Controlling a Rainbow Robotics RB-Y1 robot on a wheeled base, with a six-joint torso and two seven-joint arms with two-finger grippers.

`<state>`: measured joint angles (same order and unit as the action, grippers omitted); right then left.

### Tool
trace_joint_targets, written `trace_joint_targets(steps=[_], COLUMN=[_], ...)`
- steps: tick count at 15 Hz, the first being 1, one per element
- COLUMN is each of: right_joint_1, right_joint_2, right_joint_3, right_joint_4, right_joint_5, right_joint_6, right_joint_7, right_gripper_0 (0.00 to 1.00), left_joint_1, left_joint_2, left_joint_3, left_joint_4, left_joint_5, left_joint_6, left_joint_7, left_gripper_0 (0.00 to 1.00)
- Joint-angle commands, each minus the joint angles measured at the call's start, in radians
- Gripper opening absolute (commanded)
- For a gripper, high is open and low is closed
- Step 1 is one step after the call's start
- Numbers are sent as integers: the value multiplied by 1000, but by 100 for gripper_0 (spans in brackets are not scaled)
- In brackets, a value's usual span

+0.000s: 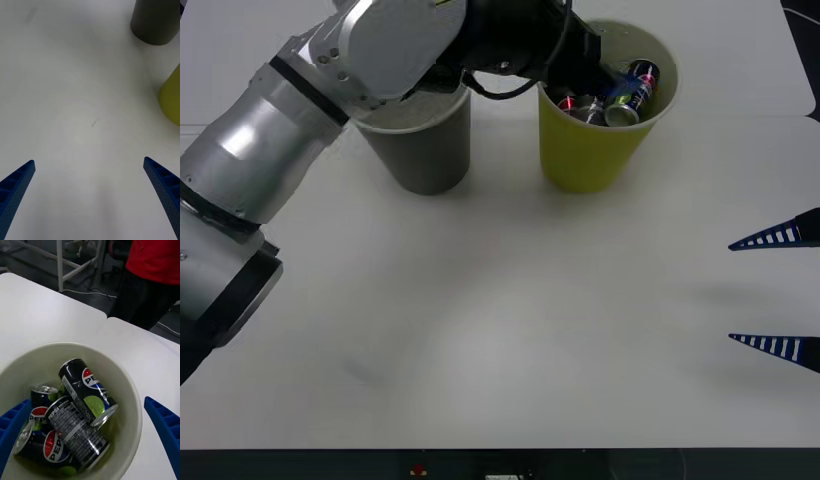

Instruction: Put the can into the green bin and the plastic bottle into the gray bin

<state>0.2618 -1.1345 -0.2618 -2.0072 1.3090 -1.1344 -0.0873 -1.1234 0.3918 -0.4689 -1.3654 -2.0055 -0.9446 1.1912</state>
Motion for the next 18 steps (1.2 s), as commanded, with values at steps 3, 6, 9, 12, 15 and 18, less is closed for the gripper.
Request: trace_joint_targets(steps=[3,6,9,12,15,18], right_joint_1=[0,0,0,0,0,0], right_joint_2=[0,0,0,0,0,0], right_joint_3=[0,0,0,0,0,0], right_joint_4=[0,0,0,0,0,0], right_joint_5=[0,0,0,0,0,0], right_joint_6=[0,0,0,0,0,0], right_joint_7=[0,0,0,0,0,0], right_gripper_0=[100,100,100,100,100,100], left_joint_1=[269,452,608,735,844,906], left_joint_2=[205,329,452,547,625,639], left_joint_3=[62,131,182,228,291,409], left_joint_4=[-360,-514,-618,-643,-641,-617], left_joint_5=[105,237,337,413,505,567], left_joint_6=[0,0,0,-2,-11,-180], left_joint_7=[-81,-185,-301,-463,-645,-777], left_gripper_0=[100,100,100,100,100,100])
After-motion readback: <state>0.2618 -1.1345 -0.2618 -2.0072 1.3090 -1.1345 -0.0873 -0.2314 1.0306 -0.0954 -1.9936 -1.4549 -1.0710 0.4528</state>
